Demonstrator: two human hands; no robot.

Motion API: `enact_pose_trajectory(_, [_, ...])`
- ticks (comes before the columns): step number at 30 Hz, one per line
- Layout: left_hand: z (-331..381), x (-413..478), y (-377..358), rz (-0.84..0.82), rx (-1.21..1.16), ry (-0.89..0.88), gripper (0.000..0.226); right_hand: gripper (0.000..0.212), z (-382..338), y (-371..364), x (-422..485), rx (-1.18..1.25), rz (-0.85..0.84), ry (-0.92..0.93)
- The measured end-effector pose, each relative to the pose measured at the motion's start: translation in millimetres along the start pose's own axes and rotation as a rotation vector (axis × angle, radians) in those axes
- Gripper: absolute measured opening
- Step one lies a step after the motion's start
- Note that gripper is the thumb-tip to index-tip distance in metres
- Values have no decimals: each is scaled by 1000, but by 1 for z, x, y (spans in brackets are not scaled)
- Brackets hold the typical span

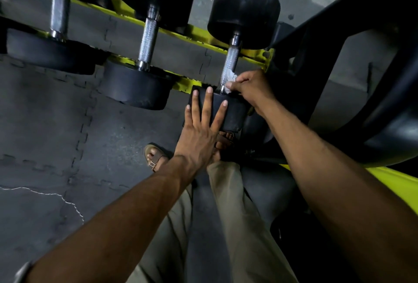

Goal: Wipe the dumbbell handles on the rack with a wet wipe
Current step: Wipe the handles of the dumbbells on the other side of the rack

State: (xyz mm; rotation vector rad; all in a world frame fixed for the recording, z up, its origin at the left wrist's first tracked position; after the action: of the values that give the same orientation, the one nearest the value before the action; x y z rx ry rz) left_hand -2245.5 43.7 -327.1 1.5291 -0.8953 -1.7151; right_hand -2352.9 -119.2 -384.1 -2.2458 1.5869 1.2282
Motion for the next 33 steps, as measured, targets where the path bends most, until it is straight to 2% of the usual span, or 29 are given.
enact_pose_trajectory(3, [0, -1, 0, 4, -1, -5, 139, 17, -8, 2, 24, 302, 51, -32])
enact_pose_trajectory(5, [-1, -1, 0, 15, -15, -4, 140, 12, -18, -1, 48, 493, 45, -129])
enact_pose_trajectory(8, [0, 0, -2, 5, -1, -7, 139, 34, -24, -18, 75, 887, -8, -268])
enact_pose_trajectory(9, [0, 1, -3, 0, 11, -8, 138, 34, -26, -21, 76, 947, 5, -264])
enact_pose_trajectory(11, [0, 2, -3, -3, 17, -10, 138, 23, -20, -24, 73, 932, 102, -232])
enact_pose_trajectory(13, [0, 1, -3, 2, 13, -15, 137, 9, -12, -11, 67, 651, 332, -97])
enact_pose_trajectory(15, [0, 0, -5, 2, 8, -18, 134, 12, -22, 2, 46, 188, 548, 170])
enact_pose_trajectory(16, [0, -1, -4, 3, 6, -18, 133, 12, -31, 3, 35, -35, 597, 320])
enact_pose_trajectory(19, [0, -1, -2, 13, 5, -17, 132, 12, -53, -5, 4, -567, 608, 709])
enact_pose_trajectory(23, [-2, 2, -2, 39, -15, -17, 136, 22, -58, -6, 19, -753, 496, 907])
enact_pose_trajectory(25, [-3, 2, -3, 36, -13, -10, 139, 32, -62, -13, 28, -848, 394, 814])
enact_pose_trajectory(27, [-2, 2, -4, 29, -6, -16, 135, 36, -69, -32, 29, -1117, 196, 700])
enact_pose_trajectory(30, [0, 3, -3, 2, 10, -24, 133, 26, -97, -63, 12, -1575, -165, 512])
enact_pose_trajectory(33, [-1, 3, -1, 17, 13, -16, 128, 7, -113, -79, -4, -1754, -530, 206])
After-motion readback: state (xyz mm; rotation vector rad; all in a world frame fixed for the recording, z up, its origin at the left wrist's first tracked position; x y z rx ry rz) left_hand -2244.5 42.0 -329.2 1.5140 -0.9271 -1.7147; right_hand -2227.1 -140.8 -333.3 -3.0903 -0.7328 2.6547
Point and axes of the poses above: each hand's wrist, its own x-axis towards the middle knuckle, its own y-axis out of the back of the hand, z = x × y, the point moved 5 cm from there along x, towards the middle knuckle, and after that the axes turned 5 degrees about x, right-handed, at the moved point
